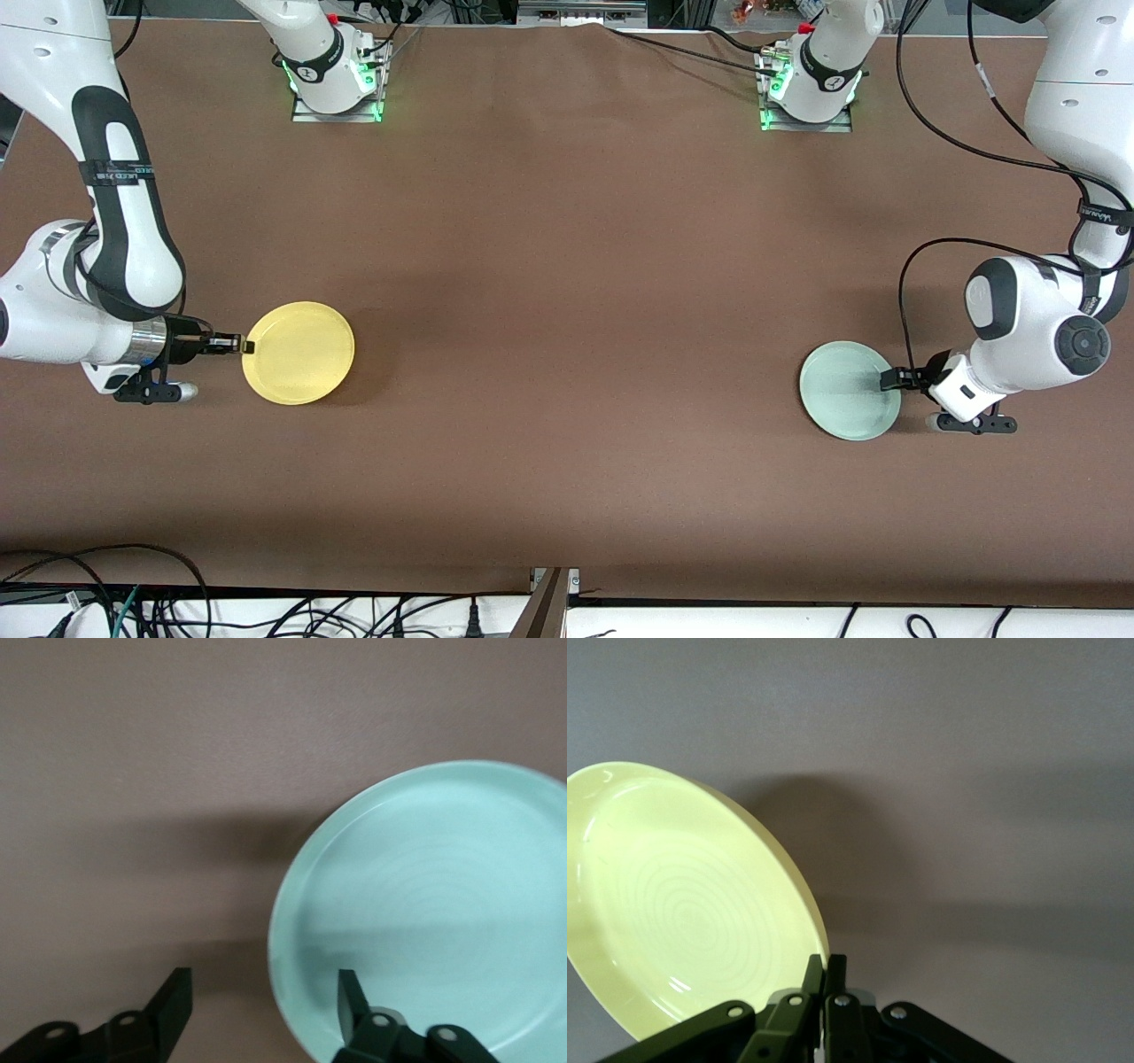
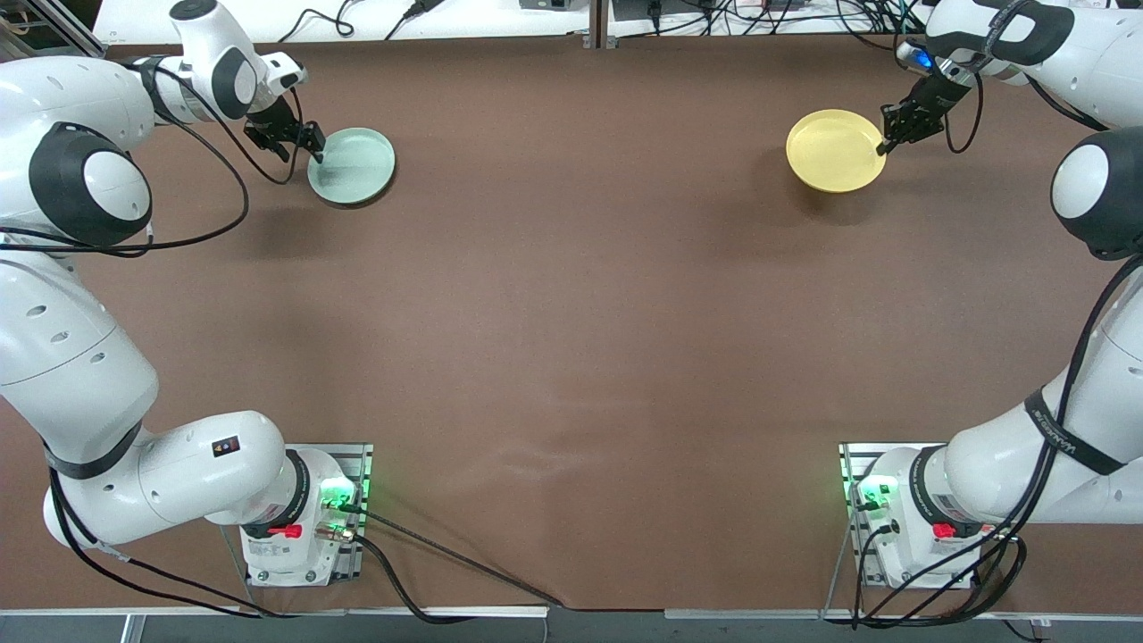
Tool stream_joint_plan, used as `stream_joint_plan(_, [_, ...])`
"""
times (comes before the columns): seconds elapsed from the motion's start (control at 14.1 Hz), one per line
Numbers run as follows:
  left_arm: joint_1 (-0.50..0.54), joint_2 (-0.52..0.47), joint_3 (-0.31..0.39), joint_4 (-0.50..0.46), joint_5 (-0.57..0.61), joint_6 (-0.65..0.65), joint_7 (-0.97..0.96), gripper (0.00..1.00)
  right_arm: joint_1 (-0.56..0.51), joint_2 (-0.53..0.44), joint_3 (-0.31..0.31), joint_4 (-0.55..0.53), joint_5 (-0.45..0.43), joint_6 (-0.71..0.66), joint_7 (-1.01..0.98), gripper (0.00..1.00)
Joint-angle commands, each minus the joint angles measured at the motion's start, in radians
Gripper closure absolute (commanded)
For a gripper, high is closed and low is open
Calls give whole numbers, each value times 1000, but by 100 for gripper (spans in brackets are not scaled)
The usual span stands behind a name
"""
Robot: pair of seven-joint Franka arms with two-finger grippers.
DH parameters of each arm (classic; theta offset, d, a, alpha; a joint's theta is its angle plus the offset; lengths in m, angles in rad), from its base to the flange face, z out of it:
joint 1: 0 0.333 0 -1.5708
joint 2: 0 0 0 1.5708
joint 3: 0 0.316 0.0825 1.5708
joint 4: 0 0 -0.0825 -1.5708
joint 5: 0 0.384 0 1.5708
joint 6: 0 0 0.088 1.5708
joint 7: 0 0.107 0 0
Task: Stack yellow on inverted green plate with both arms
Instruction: 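Close the left gripper on the green plate rim while the right gripper holds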
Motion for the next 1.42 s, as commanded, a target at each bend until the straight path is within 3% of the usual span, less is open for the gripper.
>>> stream_joint_plan(0.0, [-22, 34, 9, 47, 104, -19, -50, 49, -1, 15, 0, 39, 22, -40, 7, 100])
stream_joint_plan(0.64, [-15, 35, 9, 44, -14, -63, -65, 49, -1, 21, 0, 59, 22, -53, 6, 100])
stream_joint_plan(1.0, [-17, 38, 9, 44, -23, -86, -78, 60, -1, 19, 0, 141, 20, -138, -1, 100])
stream_joint_plan(1.21, [-19, 38, 9, 46, -31, -88, -81, 61, -1, 10, -1, 184, 22, -215, 1, 100])
stream_joint_plan(1.35, [-22, 38, 9, 44, -46, -88, -94, 53, -1, 12, -1, 187, 22, -218, 9, 100])
